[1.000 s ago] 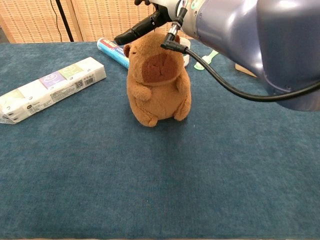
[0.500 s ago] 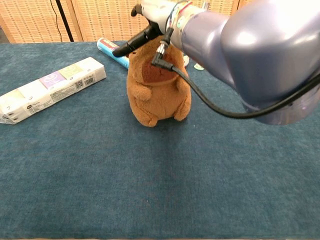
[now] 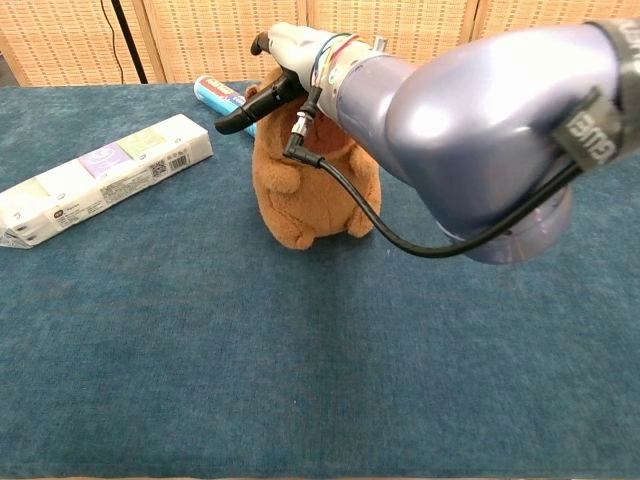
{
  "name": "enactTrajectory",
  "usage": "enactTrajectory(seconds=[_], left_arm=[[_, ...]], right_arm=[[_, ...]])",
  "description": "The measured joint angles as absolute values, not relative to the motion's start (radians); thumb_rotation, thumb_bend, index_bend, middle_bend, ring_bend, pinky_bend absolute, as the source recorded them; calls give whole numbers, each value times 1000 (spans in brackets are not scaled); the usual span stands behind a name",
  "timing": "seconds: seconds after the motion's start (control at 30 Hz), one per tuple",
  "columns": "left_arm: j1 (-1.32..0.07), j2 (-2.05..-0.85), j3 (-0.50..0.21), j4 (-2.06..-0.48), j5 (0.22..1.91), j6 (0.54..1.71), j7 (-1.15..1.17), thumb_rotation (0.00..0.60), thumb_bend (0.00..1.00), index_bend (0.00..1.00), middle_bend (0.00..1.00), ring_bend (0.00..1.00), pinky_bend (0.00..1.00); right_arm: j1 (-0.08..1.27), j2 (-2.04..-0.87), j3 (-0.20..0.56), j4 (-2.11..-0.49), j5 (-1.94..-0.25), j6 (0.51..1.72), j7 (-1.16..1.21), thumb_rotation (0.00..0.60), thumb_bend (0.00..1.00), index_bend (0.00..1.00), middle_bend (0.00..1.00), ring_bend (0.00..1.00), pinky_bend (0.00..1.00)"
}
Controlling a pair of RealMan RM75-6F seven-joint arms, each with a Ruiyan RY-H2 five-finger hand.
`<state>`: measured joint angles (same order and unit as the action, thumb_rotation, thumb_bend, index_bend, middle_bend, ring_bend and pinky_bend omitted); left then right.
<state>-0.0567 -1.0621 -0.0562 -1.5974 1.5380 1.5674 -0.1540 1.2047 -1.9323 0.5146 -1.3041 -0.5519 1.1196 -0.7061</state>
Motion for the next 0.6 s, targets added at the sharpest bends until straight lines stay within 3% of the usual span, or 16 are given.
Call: enactTrajectory(seconds=[0.6], left_arm=[[-51,-1063,-55,-1586,1540,1576,-174,600,0,0,0,0,0]], right_arm=[[1169,-1963,460,-1227,-566,1087,-675,315,0,18,0,0,0]])
